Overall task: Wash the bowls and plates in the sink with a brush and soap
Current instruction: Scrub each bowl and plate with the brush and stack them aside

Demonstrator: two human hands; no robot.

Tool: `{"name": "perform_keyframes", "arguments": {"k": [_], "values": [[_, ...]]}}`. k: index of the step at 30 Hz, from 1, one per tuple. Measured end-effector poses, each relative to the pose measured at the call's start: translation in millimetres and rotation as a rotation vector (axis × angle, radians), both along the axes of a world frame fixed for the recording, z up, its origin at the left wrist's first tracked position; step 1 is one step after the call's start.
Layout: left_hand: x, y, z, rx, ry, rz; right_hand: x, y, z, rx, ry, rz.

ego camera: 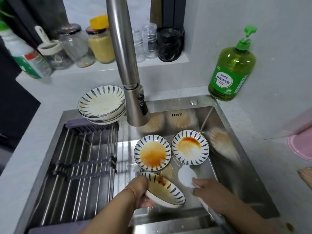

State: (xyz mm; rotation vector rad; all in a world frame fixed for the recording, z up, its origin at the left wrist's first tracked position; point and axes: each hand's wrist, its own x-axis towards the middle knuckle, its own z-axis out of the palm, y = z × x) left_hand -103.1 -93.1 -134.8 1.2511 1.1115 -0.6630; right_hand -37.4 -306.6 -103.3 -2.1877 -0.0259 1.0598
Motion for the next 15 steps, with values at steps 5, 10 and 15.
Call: {"name": "perform_keyframes", "arguments": {"k": [5,10,15], "values": [[-11,2,17,0.116,-0.09,0.008,2,21,2,-0.003,0.061,0.03],[-19,3,28,0.118,-0.316,0.135,4,38,9,-0.075,-0.058,0.078],[-27,2,33,0.063,-0.483,0.152,8,52,16,-0.067,-0.256,0.13]]}}
